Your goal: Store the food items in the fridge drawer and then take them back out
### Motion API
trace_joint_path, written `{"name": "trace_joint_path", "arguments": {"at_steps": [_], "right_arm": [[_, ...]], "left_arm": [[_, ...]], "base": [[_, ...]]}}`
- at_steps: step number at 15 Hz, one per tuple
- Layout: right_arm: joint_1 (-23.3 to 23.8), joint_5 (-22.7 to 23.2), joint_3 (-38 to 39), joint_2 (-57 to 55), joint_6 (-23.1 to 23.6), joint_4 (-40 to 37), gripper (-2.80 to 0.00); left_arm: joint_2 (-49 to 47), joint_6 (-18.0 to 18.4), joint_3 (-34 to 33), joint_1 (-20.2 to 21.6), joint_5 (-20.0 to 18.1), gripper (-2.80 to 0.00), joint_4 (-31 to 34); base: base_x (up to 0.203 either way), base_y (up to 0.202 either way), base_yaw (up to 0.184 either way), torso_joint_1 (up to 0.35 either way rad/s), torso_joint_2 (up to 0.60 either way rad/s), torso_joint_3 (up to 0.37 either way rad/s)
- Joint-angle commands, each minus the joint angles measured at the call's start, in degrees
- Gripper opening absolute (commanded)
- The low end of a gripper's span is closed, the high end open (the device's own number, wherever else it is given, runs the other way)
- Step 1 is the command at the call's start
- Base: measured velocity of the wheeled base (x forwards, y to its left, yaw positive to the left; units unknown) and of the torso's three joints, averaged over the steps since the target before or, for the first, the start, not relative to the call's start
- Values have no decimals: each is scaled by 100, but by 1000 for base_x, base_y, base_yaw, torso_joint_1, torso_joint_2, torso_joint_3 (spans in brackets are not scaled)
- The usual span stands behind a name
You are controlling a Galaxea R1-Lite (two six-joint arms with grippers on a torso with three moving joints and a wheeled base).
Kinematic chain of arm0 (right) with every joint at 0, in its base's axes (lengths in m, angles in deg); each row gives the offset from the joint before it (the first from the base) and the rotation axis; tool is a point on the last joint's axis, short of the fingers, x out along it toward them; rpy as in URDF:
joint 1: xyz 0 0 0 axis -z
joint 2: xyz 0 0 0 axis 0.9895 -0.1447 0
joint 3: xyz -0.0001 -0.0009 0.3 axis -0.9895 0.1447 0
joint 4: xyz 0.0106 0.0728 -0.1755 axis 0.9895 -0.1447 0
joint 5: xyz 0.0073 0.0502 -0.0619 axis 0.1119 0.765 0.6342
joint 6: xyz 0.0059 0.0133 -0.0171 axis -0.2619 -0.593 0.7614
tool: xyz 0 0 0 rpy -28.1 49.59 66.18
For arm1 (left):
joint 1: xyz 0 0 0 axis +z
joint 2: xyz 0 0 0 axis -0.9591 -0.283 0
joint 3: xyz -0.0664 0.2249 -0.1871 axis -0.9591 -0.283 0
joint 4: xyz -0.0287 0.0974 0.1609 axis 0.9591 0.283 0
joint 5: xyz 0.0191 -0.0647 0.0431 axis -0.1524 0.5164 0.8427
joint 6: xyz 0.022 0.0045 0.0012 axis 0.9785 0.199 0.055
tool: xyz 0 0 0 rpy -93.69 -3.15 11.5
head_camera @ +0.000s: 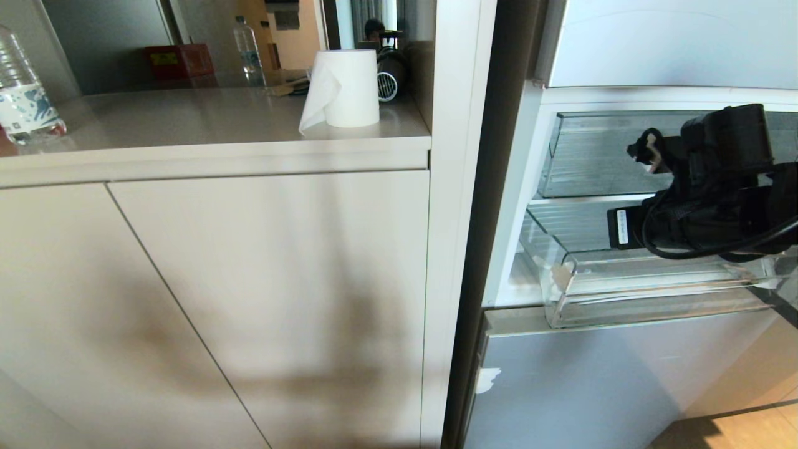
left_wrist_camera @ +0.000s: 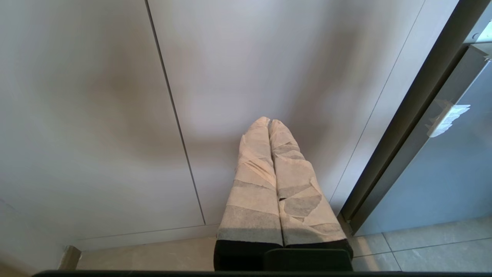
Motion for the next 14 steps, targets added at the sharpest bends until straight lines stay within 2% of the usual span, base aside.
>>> {"name": "trace_joint_path", "arguments": {"at_steps": [1,5,10,14], "right_arm": [[9,7,-309,-252,24,-538,-280],[104,255,-993,-335,28,-1951,-280],[369,494,-1340,-78,-1,-3275,-280],[639,654,-1642,-223,10,-3475,-280]], "left_arm": [[-3,-2,1,0,-6,-280,1],[1,-2,1,0,3,-280,1],[-8,-2,1,0,3,-280,1],[-2,-2,1,0,3,-280,1]], "base": [[0,0,0,0,0,0],[0,0,0,0,0,0],[0,0,0,0,0,0],[0,0,0,0,0,0]]}}
